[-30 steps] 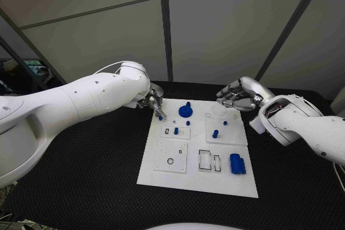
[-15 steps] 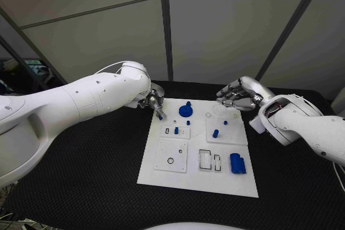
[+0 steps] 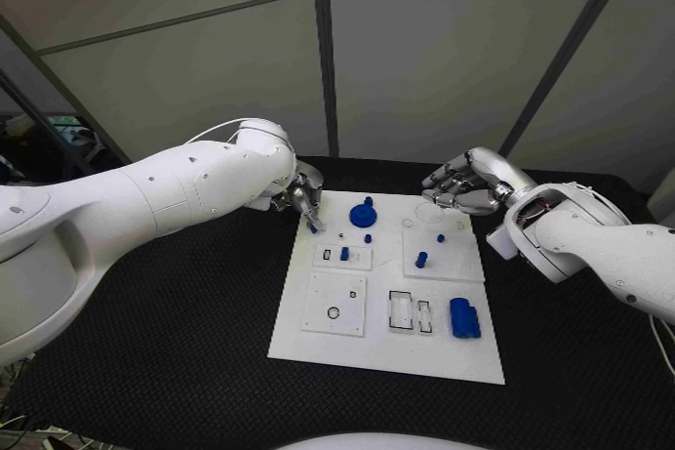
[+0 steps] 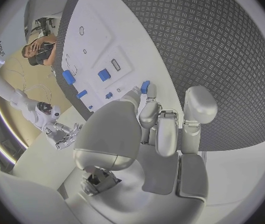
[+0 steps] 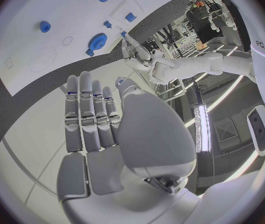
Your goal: Assemble the parts on the task board
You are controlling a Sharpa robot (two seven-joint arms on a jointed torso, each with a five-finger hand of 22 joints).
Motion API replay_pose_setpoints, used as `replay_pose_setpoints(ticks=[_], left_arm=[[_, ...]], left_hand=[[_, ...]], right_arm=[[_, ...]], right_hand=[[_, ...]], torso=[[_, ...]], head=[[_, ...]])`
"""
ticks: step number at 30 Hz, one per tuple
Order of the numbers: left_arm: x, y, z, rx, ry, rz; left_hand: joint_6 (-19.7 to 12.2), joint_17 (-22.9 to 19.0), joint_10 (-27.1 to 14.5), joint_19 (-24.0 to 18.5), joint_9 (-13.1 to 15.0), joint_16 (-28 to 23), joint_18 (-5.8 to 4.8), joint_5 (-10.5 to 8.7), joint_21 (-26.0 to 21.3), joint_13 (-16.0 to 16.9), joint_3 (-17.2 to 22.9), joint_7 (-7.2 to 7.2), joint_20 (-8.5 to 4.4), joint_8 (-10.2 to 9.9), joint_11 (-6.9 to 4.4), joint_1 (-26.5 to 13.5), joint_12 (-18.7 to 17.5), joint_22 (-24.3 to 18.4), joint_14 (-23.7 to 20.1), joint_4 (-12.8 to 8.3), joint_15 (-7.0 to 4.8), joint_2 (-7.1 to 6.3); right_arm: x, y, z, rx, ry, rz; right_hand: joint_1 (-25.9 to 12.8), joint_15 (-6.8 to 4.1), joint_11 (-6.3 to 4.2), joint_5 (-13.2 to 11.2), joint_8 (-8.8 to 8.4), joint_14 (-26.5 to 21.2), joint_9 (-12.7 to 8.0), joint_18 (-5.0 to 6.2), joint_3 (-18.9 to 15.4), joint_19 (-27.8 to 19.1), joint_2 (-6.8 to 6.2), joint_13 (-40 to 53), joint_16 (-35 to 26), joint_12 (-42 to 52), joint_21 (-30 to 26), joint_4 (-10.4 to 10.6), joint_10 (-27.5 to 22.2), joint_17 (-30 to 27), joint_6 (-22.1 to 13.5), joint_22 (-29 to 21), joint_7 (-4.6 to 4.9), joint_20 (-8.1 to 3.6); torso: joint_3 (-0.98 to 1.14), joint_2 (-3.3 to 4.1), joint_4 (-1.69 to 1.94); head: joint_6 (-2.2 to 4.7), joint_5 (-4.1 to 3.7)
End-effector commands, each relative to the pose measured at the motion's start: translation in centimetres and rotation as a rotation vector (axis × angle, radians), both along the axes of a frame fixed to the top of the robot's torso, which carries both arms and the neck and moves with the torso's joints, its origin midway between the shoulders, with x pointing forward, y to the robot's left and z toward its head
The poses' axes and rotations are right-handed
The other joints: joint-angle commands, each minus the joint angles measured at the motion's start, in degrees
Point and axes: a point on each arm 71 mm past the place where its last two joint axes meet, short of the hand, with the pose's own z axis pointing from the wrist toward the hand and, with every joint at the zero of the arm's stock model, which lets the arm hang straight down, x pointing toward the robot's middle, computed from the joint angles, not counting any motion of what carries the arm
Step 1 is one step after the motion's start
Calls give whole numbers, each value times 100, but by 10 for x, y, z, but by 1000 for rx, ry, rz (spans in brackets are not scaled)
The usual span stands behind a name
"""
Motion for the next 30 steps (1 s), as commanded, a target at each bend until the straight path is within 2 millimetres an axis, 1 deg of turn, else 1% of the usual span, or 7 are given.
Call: replay_pose_setpoints(ticks=[1, 9, 11, 14, 19, 25, 30], left_arm=[[0, -2, 0, -10, -1, -16], [0, -1, 0, -19, -5, -21], [0, 0, 1, -29, -14, -24], [0, 2, 2, -53, -30, -20], [-2, 10, 6, -166, -26, 36], [-11, 23, 11, -268, -27, 128], [-26, 33, 15, -296, -70, 229]], left_hand=[[38, 522, -6, -24, 18, -7, 78, 11, 32, 10, 213, -22, -20, -47, -50, 199, -52, 725, 296, -135, -54, 64], [31, 596, 54, -22, 154, 16, 64, 17, 103, 62, 1036, 0, -22, -6, -46, 366, -125, 737, 319, -554, -35, 42], [20, 629, 89, -18, 258, 26, 62, 8, 146, 82, 1415, 7, -19, 38, -40, 170, -153, 743, 331, -650, -32, -79], [49, 660, 122, -8, 336, 38, 58, 15, 183, 121, 1663, 2, -21, 96, -51, 84, -151, 749, 344, -727, -42, -124], [42, 698, 191, 24, 605, 45, 45, 31, 305, 129, 2585, -30, -43, 295, -42, -336, -227, 768, 364, -1009, -60, -444], [67, 741, 288, 50, 811, 55, 34, 328, 402, 190, 3155, -61, -70, 474, -104, -733, -250, 782, 386, -1231, -95, -676], [95, 742, 357, 81, 926, 47, 18, 384, 500, 218, 3447, -84, -88, 585, -133, -945, -271, 800, 393, -1377, -123, -792]], right_arm=[[0, 1, 2, 6, -8, 7], [0, 1, 2, 5, -5, 8], [0, 1, 1, 5, -4, 8], [0, 0, 1, 5, -4, 7], [0, -1, 1, 3, -3, 3], [-1, -4, 2, 2, -3, -3], [-1, -7, 2, 1, -3, -9]], right_hand=[[-1, 12, 37, 19, -34, 21, -8, 68, 34, 26, -56, -13, -33, -40, -28, 6, -1, -12, -4, -12, 51, -2], [-2, 13, 39, 20, -36, 21, -8, 67, 35, 27, -58, -16, -38, -42, -33, 6, -1, -14, -6, -15, 52, -1], [-2, 14, 39, 20, -36, 21, -8, 67, 35, 27, -58, -17, -39, -42, -33, 6, -1, -15, -6, -15, 52, -1], [-4, 15, 41, 21, -40, 20, -8, 66, 35, 27, -61, -21, -47, -45, -40, 7, -3, -19, -8, -19, 54, 1], [-5, 16, 43, 22, -43, 20, -8, 66, 36, 27, -64, -25, -54, -48, -46, 7, -5, -22, -10, -23, 56, 2], [-8, 18, 45, 22, -46, 18, -8, 65, 36, 26, -67, -30, -62, -52, -53, 8, -8, -26, -12, -27, 57, 4], [-10, 20, 47, 22, -51, 16, -8, 63, 36, 25, -73, -37, -76, -57, -64, 8, -11, -32, -15, -35, 60, 8]], torso=[[-2, -1, 2], [-1, -1, 3], [-2, -3, 5], [0, -4, 10], [2, -11, 18], [10, -12, 23], [8, -13, 38]], head=[[-8, -1], [-19, 2], [-20, 0], [-24, -4], [-23, 5], [-32, 1], [-37, 10]])
